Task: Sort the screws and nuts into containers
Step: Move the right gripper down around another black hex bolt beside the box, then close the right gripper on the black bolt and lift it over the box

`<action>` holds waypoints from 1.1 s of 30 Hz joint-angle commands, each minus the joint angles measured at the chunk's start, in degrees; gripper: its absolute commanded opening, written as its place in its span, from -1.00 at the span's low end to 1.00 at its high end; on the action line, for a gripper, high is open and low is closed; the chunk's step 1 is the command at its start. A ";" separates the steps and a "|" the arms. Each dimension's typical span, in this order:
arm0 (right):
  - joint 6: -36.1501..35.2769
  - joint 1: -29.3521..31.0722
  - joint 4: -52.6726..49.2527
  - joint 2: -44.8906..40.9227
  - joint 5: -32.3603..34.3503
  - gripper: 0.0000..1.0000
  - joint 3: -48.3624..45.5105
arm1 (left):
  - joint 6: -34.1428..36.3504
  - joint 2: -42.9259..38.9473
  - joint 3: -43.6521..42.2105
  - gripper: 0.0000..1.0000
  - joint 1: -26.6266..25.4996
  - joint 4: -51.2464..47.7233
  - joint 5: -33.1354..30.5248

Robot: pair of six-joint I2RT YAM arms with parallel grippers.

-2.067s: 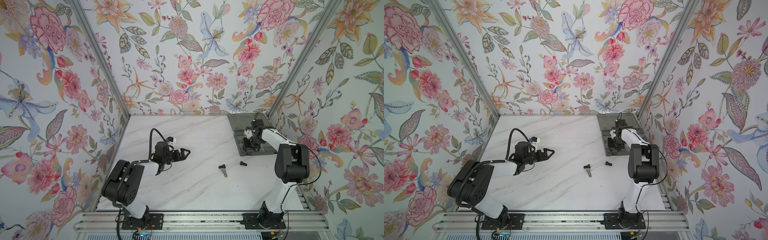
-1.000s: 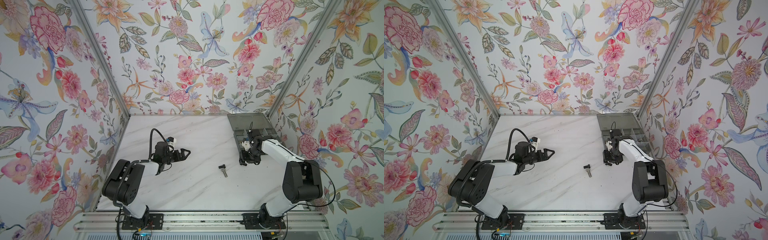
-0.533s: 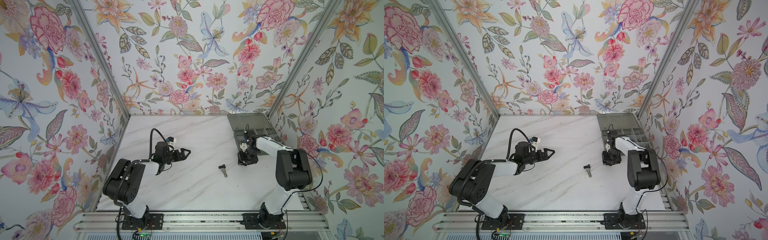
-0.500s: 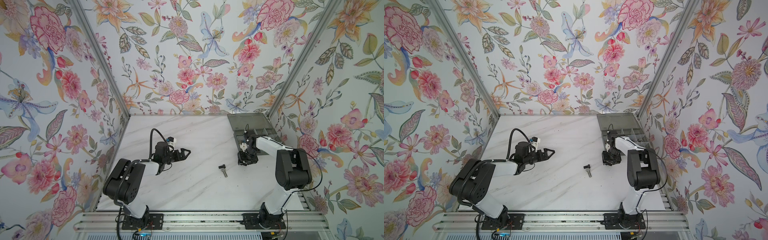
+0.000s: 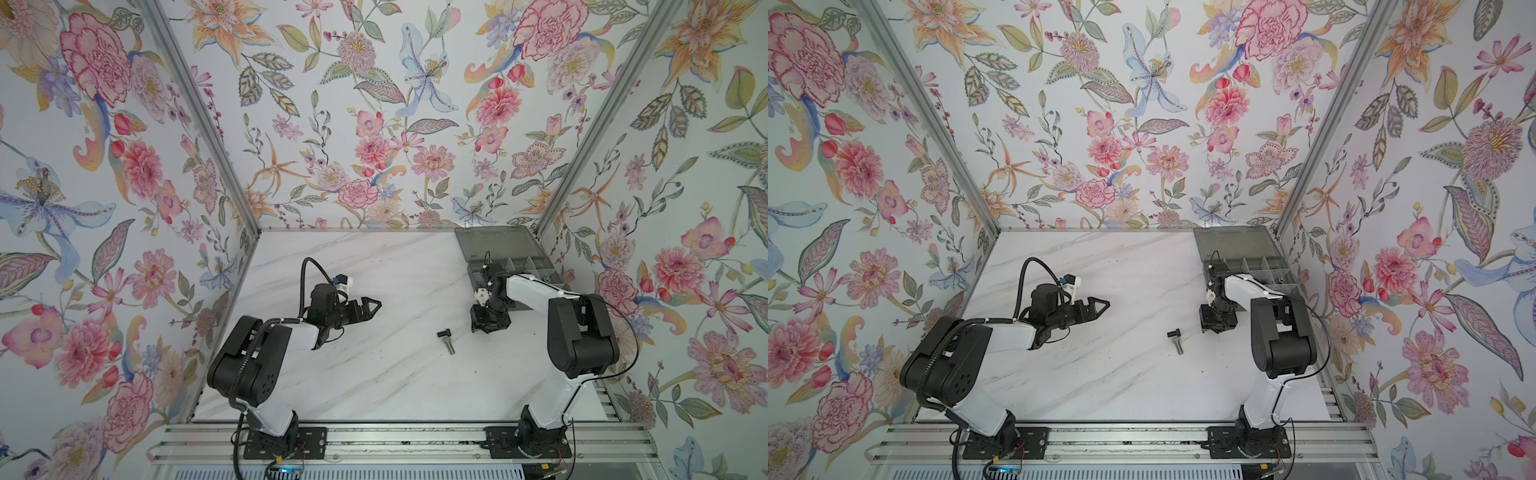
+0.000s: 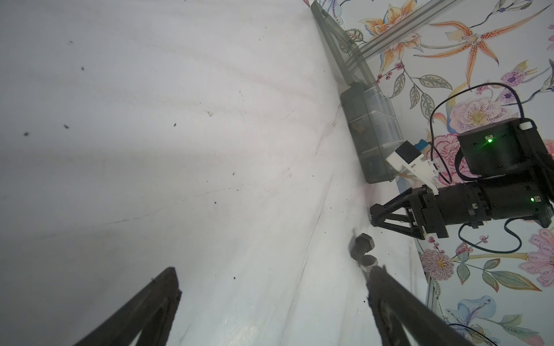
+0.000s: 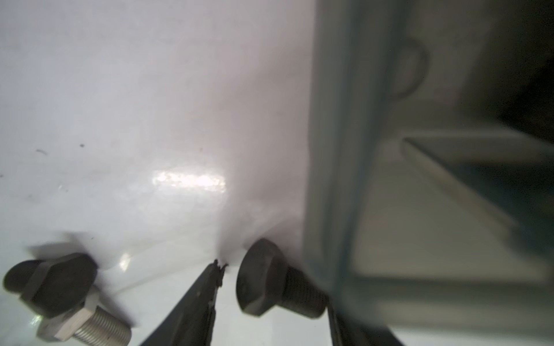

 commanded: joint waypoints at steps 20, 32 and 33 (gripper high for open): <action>5.01 2.84 1.50 -0.25 3.21 0.07 0.07 | -0.72 0.99 0.24 0.99 0.65 2.14 1.51; 4.85 3.91 2.02 0.78 4.24 -0.28 -1.74 | -1.07 1.23 -0.12 0.99 0.65 2.85 1.59; 4.89 3.90 2.21 0.73 4.05 -0.31 -2.08 | -1.02 1.17 -0.05 0.99 0.62 2.83 1.66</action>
